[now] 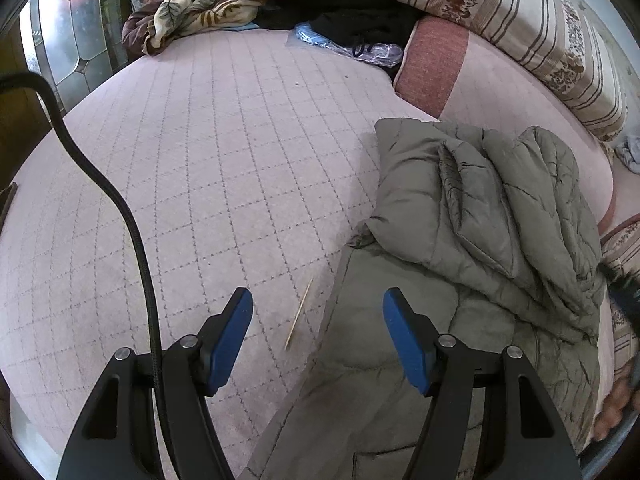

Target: Fold large clothes

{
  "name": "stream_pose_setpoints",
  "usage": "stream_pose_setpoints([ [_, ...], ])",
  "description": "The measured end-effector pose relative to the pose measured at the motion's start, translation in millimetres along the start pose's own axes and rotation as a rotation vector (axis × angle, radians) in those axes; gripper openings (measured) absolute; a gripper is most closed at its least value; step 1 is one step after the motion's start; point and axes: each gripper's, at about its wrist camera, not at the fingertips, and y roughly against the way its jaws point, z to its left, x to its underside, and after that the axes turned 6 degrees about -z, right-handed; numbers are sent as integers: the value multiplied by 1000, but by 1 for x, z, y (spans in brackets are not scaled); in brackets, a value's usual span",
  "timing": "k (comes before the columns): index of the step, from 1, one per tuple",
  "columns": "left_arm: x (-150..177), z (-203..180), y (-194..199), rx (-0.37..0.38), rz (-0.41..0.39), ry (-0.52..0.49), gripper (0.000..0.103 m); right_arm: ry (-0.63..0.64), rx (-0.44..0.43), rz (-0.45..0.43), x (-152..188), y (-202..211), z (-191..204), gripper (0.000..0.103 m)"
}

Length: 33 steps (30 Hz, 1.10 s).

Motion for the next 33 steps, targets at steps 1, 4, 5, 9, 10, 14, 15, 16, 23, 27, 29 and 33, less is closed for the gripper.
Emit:
stream_pose_setpoints([
  [1, 1, 0, -1, 2, 4, 0, 67, 8, -12, -21, -7, 4, 8, 61],
  [4, 0, 3, -3, 9, 16, 7, 67, 62, -66, -63, -25, 5, 41, 61],
  [5, -1, 5, -2, 6, 12, 9, 67, 78, -84, -57, -27, -2, 54, 61],
  [9, -4, 10, -2, 0, 9, 20, 67, 111, -155, 52, -21, -46, 93, 57],
  [10, -5, 12, -3, 1, 11, 24, 67, 117, -173, 103, -15, -61, 102, 58],
  [14, -6, 16, -4, -3, 14, 36, 67, 67, -175, 196, 8, -100, 105, 64],
  [15, -6, 17, -5, -3, 16, 40, 67, 52, -182, 193, 8, -100, 102, 64],
  [16, -6, 18, -5, -1, 19, 44, 67, 46, -189, 196, 5, -96, 99, 64],
  [23, -4, 14, -3, 2, 16, 35, 67, 64, -159, 12, -5, -17, 47, 63],
  [27, 1, 6, -2, -7, 17, 1, 67, 127, 8, 68, 18, -32, 7, 62],
  [29, 3, 1, -2, -12, 16, -19, 67, 107, 4, 164, 33, -55, -10, 63],
  [33, 6, -3, -3, -17, 14, -40, 67, 40, -32, 185, 37, -55, -22, 63],
])
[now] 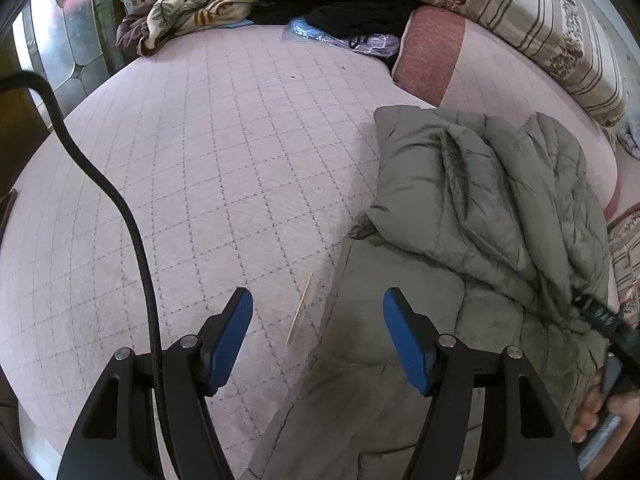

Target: Fold large clothes

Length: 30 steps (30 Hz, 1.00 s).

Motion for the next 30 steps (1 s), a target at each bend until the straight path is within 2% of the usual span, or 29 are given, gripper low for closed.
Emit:
stream_pose_setpoints([
  [4, 0, 0, -4, -2, 10, 1, 67, -15, -14, -140, -4, 43, 3, 63],
  [6, -1, 1, -6, 2, 17, 3, 67, -4, -3, -170, -2, 49, 6, 66],
  [9, -1, 0, -5, 3, 15, -4, 67, 13, 58, -100, 8, 23, 7, 67],
  [10, 0, 0, -4, 3, 11, -7, 67, 12, 65, -64, 11, 9, 6, 72],
  [12, -1, 1, -3, 1, 7, -9, 67, -43, 31, 4, 11, -13, 1, 74],
  [13, -1, 2, -2, 1, 6, -7, 67, -76, 21, 0, 10, -10, -3, 74],
  [16, -2, 4, -3, 5, 11, 9, 67, -116, 31, -94, 5, 23, 0, 74],
  [18, -3, 5, -4, 6, 16, 12, 67, -73, 21, -184, 1, 50, 16, 74],
  [21, -2, 5, -4, 8, 21, 8, 67, 8, 2, -268, -7, 71, 48, 74],
  [22, -3, 5, -4, 7, 19, 7, 67, 35, -10, -272, -11, 67, 60, 72],
  [23, -3, 5, -3, 4, 17, 6, 67, 65, -29, -260, -13, 62, 72, 70],
  [25, -3, 7, -4, 2, 16, 8, 67, 88, -52, -200, -9, 42, 88, 55],
  [26, -3, 7, -4, 2, 16, 11, 67, 90, -62, -160, -7, 28, 92, 53],
  [27, -3, 8, -5, 0, 18, 12, 67, 88, -70, -105, -3, 9, 98, 51],
  [28, -3, 9, -6, 1, 22, 15, 67, 87, -59, -86, 2, -2, 101, 51],
  [30, -3, 10, -7, 4, 26, 20, 67, 105, -27, -84, 7, -16, 106, 52],
])
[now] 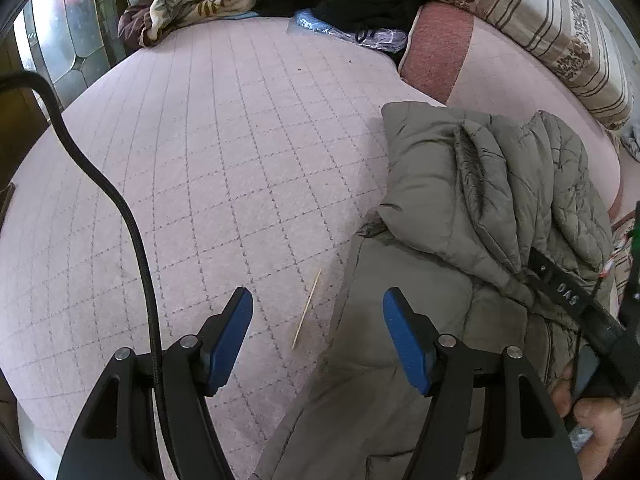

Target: Fold large clothes

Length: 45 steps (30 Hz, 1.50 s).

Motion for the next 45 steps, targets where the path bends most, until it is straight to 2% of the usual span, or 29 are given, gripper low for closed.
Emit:
stream_pose_setpoints([
  [2, -1, 0, 0, 2, 2, -3, 67, 32, 5, 1, -3, 1, 2, 52],
  [5, -2, 1, 1, 12, 2, 1, 67, 33, -42, 17, -9, 18, -5, 53],
  [8, -1, 1, 4, 16, -1, -2, 67, 17, -49, 18, 3, 40, -26, 57],
  [11, 4, -4, 6, 12, -4, -23, 67, 27, -6, 69, 24, 44, -49, 61],
  [13, 8, -7, 8, 10, -3, -46, 67, -1, 33, 114, 46, 46, -71, 61],
  [18, 15, -4, 17, 38, -5, -78, 67, -152, 21, 137, 92, 93, -139, 62],
  [21, 20, 2, 23, 69, 3, -76, 67, -210, 40, 132, 112, 126, -177, 69],
  [25, 37, 16, 39, 94, 4, -59, 67, -292, 86, 107, 136, 173, -235, 75],
  [30, 62, 40, 52, 199, 66, -12, 67, -405, 120, 82, 168, 212, -297, 79],
  [35, 85, 69, 60, 230, 126, 26, 67, -497, 112, 95, 194, 209, -334, 81],
  [38, 93, 78, 65, 290, 144, 25, 67, -579, 53, 112, 208, 197, -354, 81],
  [41, 99, 83, 56, 382, 210, 52, 67, -669, -40, 131, 222, 177, -365, 81],
  [43, 107, 83, 44, 444, 271, 91, 67, -703, -72, 103, 226, 172, -366, 89],
  [45, 114, 78, 33, 497, 312, 115, 67, -700, -91, 83, 225, 171, -363, 91],
])
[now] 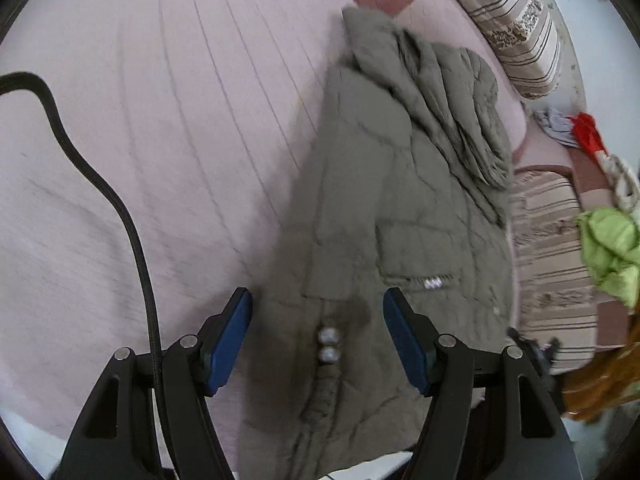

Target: Fold large clothes

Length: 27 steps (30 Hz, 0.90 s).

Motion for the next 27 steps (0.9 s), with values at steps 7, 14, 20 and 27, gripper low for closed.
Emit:
stream_pose_setpoints([
  [7, 23, -15, -2, 102, 0, -10, 67, 12, -110, 50, 1, -10, 4, 92],
  [14, 57, -27, 9, 117, -12, -45, 67, 8, -280, 198, 18, -15, 10, 91],
  [20, 76, -28, 4, 100, -9, -74, 67, 23, -297, 232, 40, -8, 14, 80],
  [27, 81, -28, -5, 91, -30, -91, 68, 165, -265, 246, 77, -7, 42, 78],
])
